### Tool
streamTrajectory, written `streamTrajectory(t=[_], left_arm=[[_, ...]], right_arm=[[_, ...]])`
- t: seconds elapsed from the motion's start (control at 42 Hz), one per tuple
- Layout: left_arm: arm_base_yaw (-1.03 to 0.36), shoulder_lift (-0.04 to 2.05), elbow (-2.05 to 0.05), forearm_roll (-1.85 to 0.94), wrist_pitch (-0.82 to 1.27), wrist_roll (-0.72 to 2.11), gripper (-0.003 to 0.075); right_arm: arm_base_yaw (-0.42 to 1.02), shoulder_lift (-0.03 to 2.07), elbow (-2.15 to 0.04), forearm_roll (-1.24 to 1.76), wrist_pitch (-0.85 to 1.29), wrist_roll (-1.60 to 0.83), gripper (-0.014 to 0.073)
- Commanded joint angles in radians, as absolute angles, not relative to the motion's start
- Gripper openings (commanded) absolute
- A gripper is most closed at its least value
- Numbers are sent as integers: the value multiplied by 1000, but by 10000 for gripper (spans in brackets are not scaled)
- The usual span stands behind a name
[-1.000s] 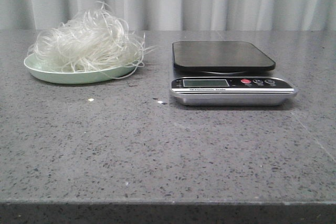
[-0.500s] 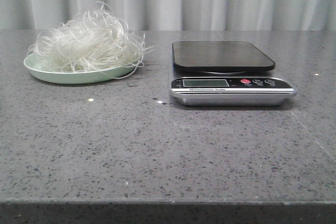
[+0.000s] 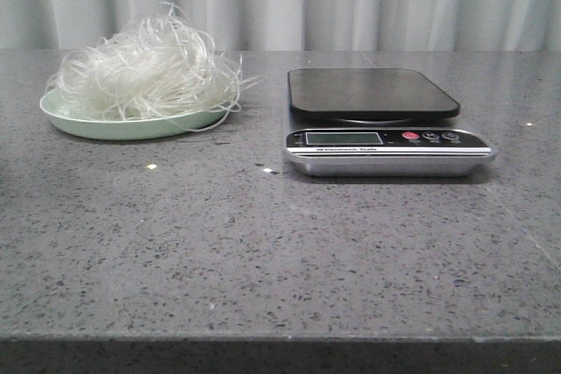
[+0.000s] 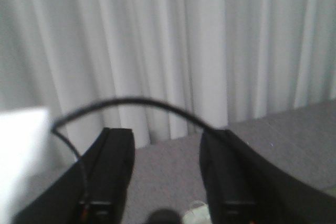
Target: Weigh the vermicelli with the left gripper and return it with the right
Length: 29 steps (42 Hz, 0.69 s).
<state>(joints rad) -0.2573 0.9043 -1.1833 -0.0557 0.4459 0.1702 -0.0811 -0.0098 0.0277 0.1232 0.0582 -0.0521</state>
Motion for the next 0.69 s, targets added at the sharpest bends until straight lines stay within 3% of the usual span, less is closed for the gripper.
streamTrajectory(t=[0.0, 0.143, 0.429, 0.667], left_arm=[[-277, 1007, -1269, -62, 482, 170, 521], [-270, 1154, -1331, -76, 602, 170, 570], [-123, 1401, -1376, -514, 774, 478, 571], [-53, 1534, -1376, -593, 839, 558, 571]], right_arm=[[-89, -26, 20, 120, -19, -51, 151], [-89, -26, 20, 120, -19, -51, 151], [-89, -26, 20, 120, -18, -51, 151], [-89, -26, 20, 120, -18, -51, 151]])
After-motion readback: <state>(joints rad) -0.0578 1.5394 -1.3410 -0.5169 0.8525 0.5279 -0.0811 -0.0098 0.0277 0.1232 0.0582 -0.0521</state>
